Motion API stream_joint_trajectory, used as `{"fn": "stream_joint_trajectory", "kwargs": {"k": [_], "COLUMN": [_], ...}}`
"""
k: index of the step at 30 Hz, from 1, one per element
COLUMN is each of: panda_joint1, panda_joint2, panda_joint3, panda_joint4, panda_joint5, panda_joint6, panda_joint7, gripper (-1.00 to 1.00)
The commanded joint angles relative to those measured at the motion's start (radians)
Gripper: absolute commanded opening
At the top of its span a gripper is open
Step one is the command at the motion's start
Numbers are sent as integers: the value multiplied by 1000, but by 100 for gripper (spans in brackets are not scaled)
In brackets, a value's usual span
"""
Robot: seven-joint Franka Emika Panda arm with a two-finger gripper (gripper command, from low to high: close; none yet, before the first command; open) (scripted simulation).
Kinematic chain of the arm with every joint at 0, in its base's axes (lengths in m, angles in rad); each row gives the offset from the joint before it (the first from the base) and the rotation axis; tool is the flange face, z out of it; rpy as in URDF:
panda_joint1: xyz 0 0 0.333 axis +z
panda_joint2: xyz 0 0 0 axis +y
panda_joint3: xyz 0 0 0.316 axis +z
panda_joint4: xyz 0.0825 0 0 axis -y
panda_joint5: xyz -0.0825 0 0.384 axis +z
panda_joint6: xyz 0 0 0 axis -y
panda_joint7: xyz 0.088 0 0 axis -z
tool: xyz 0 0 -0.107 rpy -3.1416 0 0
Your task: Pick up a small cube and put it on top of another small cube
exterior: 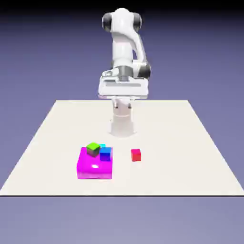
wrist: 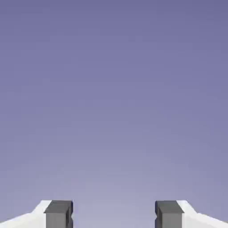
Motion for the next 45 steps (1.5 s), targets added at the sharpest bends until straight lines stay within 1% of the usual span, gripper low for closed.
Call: {"fn": "stream_joint_trajectory", "kwargs": {"k": [1, 19, 21, 26, 27, 28, 33, 35, 45], "panda_joint1": [7, 132, 133, 140, 140, 140, 127, 69, -55], "panda_joint2": [36, 689, 696, 847, 847, 847, 691, 624, 445], "panda_joint3": [4, 68, 69, 66, 66, 66, 78, 38, -322], "panda_joint4": [11, 210, 212, 158, 158, 158, 223, 243, 126], "panda_joint5": [2, 38, 38, 35, 35, 35, 50, 63, -127], "panda_joint6": [-42, -804, -813, -609, -609, -609, -823, -876, -922], "panda_joint7": [5, 88, 89, 91, 91, 91, 96, 87, -90], "gripper": [0, 0, 0, 0, -100, -100, -100, -100, -100]}}
